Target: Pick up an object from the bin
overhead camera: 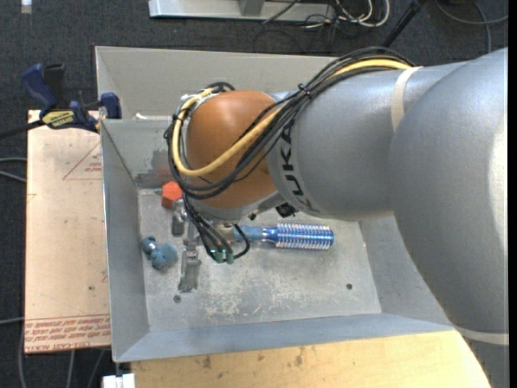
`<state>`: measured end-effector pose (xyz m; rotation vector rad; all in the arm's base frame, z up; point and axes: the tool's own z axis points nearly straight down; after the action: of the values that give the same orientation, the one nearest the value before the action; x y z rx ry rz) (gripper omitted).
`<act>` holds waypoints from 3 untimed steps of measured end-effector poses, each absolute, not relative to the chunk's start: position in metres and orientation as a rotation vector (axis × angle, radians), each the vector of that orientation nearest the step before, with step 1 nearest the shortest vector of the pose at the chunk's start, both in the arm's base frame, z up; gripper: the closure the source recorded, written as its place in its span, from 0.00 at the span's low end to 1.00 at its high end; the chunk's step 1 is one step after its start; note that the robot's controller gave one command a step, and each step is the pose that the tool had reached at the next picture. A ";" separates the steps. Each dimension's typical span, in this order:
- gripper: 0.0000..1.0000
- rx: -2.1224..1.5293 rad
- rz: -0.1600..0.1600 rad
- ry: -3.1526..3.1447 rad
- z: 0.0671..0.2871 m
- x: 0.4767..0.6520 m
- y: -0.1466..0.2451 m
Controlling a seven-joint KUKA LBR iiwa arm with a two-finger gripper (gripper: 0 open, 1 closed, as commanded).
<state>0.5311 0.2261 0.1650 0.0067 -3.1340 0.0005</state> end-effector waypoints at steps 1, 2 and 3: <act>0.00 0.241 0.002 -3.125 0.066 0.506 0.197; 0.00 0.096 -0.005 -3.149 0.074 0.591 0.210; 0.00 0.033 -0.007 -3.147 0.070 0.621 0.250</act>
Offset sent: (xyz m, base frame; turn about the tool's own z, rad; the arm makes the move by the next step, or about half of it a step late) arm -0.0233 -0.0278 -0.0950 -0.1504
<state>0.6213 0.2505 0.0703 0.0333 -3.1468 -0.0069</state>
